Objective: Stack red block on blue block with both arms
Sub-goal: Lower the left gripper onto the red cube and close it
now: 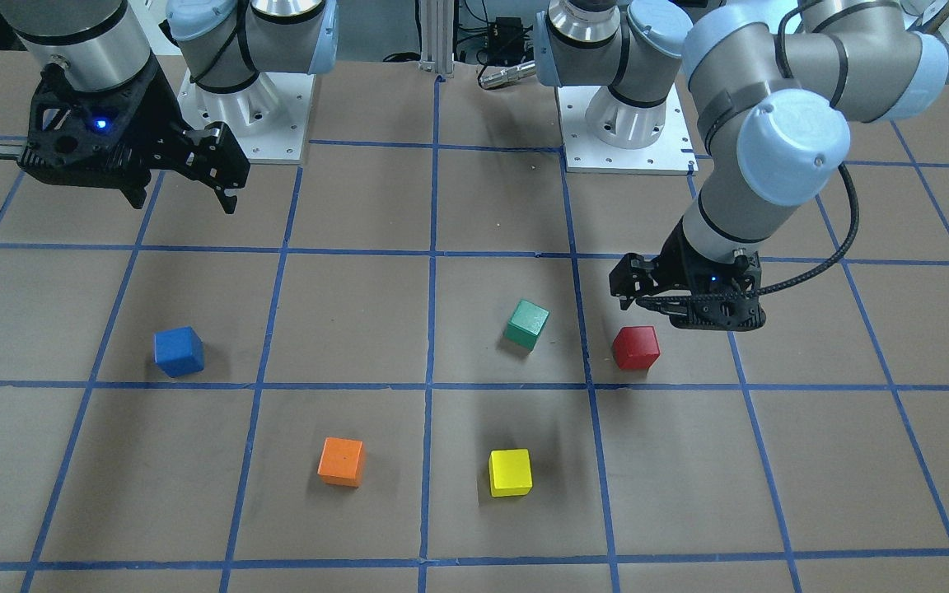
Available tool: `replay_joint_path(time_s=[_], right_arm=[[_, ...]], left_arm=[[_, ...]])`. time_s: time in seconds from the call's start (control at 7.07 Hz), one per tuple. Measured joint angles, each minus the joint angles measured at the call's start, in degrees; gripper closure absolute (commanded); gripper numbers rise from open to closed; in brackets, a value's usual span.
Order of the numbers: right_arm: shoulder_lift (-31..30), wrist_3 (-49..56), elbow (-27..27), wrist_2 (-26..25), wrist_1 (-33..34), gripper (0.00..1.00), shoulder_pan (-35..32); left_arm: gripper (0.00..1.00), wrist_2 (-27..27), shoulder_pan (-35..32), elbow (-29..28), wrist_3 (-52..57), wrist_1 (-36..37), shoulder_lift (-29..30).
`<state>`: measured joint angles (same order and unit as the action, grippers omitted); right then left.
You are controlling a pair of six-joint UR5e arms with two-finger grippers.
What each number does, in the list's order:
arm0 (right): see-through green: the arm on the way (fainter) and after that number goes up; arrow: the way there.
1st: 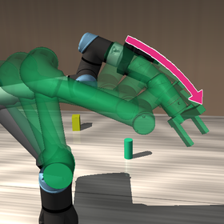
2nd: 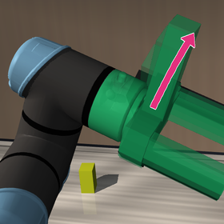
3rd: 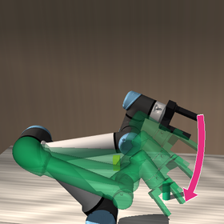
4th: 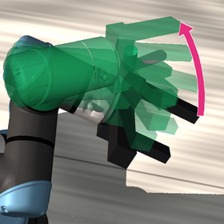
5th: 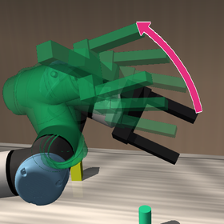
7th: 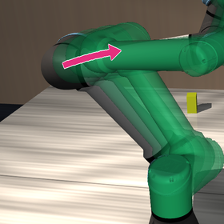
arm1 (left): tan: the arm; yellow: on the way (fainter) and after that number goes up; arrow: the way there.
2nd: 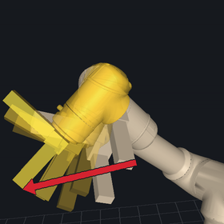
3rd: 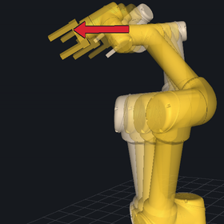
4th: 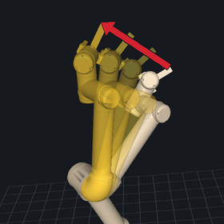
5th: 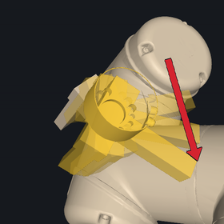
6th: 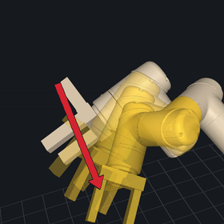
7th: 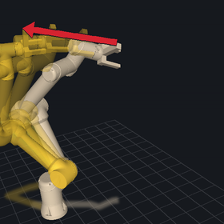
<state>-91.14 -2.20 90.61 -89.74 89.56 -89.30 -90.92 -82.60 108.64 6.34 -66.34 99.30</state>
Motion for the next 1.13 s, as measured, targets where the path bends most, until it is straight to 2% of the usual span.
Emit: replay_joint_path(time_s=[0.14, 0.42, 0.57, 0.71, 0.85, 0.99, 1.13], right_arm=[[0.0, 0.0, 0.0, 0.0, 0.0, 0.00, 0.0], [0.0, 0.0, 0.0, 0.0, 0.1, 0.00, 0.0], [0.0, 0.0, 0.0, 0.0, 0.1, 0.00, 0.0], [0.0, 0.1, 0.0, 0.0, 0.1, 0.00, 0.0], [0.0, 0.1, 0.0, 0.0, 0.2, 0.00, 0.0], [0.0, 0.1, 0.0, 0.0, 0.2, 0.00, 0.0], [0.0, 0.1, 0.0, 0.0, 0.4, 0.00, 0.0]], left_arm=[[0.00, 0.1, 0.6, 2.8, 0.7, 5.0, 1.2], [0.00, 0.1, 0.9, 7.0, 2.0, 10.2, 3.6], [0.15, 0.1, 0.9, 9.0, 2.2, 12.8, 4.8], [0.68, 0.1, 0.9, 10.7, 2.2, 16.2, 6.0], [0.87, 0.2, 0.9, 11.4, 2.1, 19.5, 7.1], [0.92, 0.2, 0.8, 11.6, 1.7, 20.9, 7.9], [0.92, 0.2, 0.6, 11.1, 1.4, 21.5, 8.1]])
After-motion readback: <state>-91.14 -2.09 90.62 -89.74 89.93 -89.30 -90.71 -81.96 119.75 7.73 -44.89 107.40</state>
